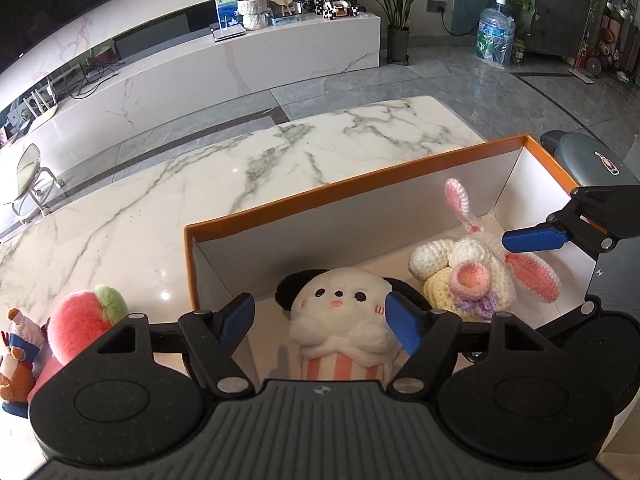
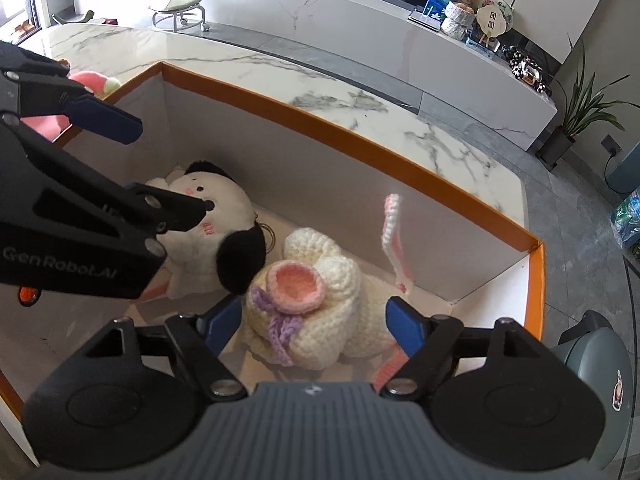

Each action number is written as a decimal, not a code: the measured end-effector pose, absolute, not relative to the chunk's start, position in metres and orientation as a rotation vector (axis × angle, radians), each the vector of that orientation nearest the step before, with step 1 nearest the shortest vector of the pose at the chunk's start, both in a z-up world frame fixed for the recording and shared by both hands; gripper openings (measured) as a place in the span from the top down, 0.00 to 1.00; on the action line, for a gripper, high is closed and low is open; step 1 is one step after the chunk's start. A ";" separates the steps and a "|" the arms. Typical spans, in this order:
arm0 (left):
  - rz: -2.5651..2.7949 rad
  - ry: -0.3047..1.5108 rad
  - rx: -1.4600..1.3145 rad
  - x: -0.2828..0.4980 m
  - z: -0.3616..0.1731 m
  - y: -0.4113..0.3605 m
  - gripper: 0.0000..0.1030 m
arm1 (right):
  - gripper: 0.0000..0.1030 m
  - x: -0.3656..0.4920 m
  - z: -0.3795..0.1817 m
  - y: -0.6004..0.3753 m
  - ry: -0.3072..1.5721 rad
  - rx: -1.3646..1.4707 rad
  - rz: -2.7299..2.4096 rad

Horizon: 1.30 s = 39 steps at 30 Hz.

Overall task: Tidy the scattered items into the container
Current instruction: 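Lower both plushes into the box and open both tools, then withdraw both tools from the box toward the pink pouch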

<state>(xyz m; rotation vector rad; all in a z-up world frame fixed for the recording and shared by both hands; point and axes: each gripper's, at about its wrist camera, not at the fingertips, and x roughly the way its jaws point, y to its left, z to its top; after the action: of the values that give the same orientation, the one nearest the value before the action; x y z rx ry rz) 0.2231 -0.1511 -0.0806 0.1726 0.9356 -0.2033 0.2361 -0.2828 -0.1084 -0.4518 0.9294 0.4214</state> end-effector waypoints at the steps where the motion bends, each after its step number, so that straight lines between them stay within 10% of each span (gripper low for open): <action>1: -0.201 0.933 0.170 0.222 -0.079 -0.150 0.18 | 0.21 0.235 -0.107 -0.282 0.927 -0.451 0.421; 39: -0.210 0.736 0.073 0.089 0.006 -0.064 0.18 | 0.17 0.084 -0.002 -0.213 0.742 -0.401 0.346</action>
<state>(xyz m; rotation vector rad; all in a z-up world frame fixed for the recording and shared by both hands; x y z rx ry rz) 0.0895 -0.0636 0.0065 0.0732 0.7361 -0.2104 0.0841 -0.2129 -0.0019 -0.4006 0.7416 0.3459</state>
